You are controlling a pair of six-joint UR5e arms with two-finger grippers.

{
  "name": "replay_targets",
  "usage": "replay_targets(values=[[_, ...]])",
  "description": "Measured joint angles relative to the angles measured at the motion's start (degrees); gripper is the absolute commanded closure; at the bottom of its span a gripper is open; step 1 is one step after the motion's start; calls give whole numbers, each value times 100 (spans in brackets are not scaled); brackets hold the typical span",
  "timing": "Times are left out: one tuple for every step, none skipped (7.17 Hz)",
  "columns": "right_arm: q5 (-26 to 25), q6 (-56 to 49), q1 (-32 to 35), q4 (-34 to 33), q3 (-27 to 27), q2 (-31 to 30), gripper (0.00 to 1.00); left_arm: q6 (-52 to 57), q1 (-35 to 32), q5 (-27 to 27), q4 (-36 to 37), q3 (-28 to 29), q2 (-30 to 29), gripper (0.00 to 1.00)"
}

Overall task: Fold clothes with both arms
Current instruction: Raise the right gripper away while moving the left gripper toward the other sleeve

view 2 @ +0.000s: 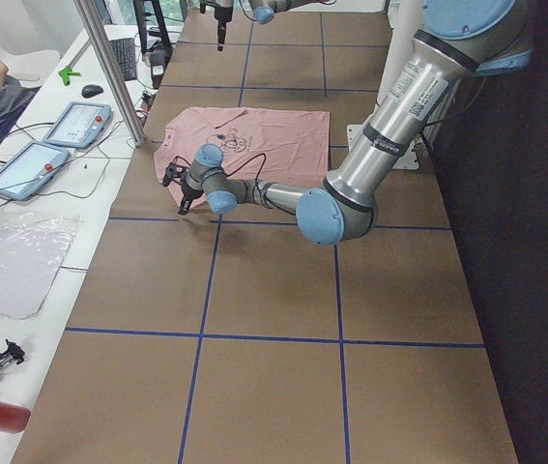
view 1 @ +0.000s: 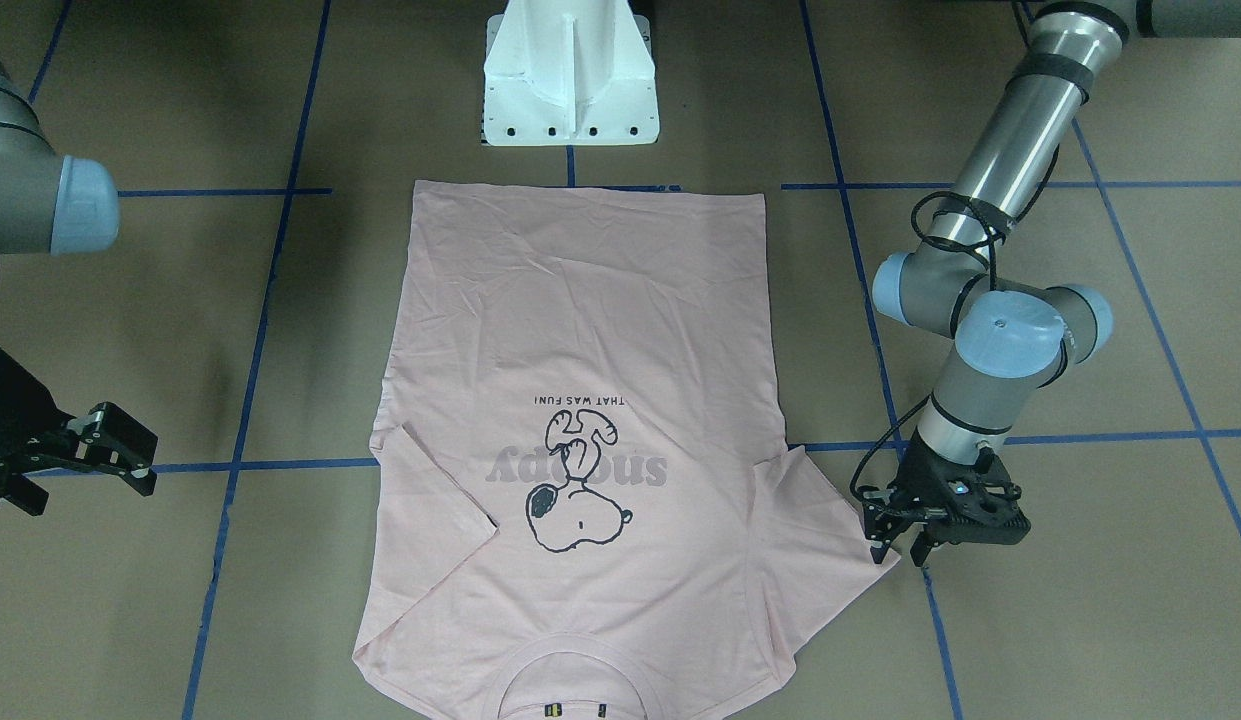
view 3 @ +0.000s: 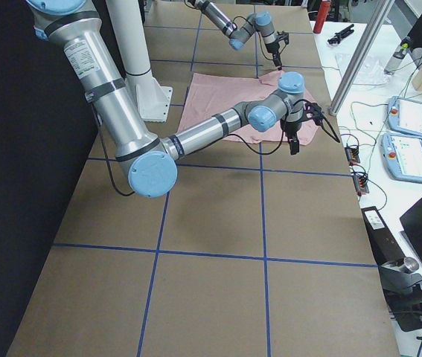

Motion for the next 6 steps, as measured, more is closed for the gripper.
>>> replay_targets(values=[[-9, -2, 0, -2, 1, -1, 0, 6, 17, 4, -4, 10, -7, 68], [-13, 0, -1, -4, 1, 0, 0, 10, 31, 3, -5, 11, -11, 100], [-17, 1, -2, -4, 1, 0, 0, 15, 38, 2, -8, 6, -14, 100], [-19, 6, -2, -4, 8, -1, 0, 22, 45, -1, -12, -5, -15, 100], [-19, 14, -1, -5, 11, -3, 0, 40, 47, -7, -16, -24, -12, 100], [-20, 20, 0, -5, 16, -5, 0, 95, 44, -17, -20, -93, 6, 100]])
